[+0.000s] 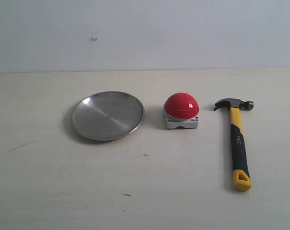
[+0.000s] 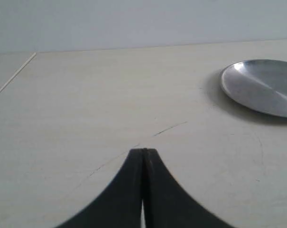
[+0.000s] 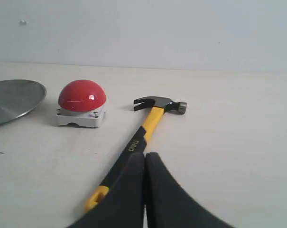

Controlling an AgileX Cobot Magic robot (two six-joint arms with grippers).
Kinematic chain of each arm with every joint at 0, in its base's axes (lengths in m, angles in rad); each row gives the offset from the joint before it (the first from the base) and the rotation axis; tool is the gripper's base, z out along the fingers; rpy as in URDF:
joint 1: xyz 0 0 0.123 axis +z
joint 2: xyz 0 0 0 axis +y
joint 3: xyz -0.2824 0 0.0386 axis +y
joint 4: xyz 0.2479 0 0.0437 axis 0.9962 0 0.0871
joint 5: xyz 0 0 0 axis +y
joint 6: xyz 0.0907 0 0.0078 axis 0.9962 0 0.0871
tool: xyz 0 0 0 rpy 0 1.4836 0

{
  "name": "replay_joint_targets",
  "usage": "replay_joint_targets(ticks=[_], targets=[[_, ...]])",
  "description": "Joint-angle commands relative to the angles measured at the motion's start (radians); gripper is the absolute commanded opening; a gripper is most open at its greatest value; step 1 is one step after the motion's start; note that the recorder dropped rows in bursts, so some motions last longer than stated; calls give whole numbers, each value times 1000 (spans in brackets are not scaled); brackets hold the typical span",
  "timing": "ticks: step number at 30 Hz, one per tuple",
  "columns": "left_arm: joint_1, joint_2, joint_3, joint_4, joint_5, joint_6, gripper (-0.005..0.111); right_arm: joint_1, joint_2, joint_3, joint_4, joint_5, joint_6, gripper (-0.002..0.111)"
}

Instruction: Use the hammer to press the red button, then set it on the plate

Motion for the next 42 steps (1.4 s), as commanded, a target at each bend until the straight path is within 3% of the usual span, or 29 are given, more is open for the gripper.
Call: replay_joint_targets(ticks=[1,9,15,20,24,27,32,35,38,42], targets=[[2,-3,0,-1,-4,-3,0,-7,-6,5,-178,-83,-119,0],[2,-3,0,-1,-4,-3,0,-7,-6,5,-108,-669,-63,0],[2,-3,0,-1,-4,-3,0,-7,-6,5,20,-833,312,0],[2,-3,0,-1,-2,-3,0,-7,-6,5,55,-1054,259,0],[2,-3,0,-1,-2,-3,0,-7,-6,-55,156,-1030,143,0],[2,-3,0,-1,-2,-3,0,-7,48,-163,516,-923,-93,0],[2,-3,0,-1,-2,-3,0,-7,372,-338,1256,-738,-1007,0],[2,-3,0,-1,-2,-3,0,-7,594,-414,1576,-592,-1426,0],[2,-3,0,-1,-2,-3,0,-7,823,-488,1832,-541,-1623,0],[2,-3,0,-1,-2,-3,0,-7,1082,-573,1910,-586,-1814,0]])
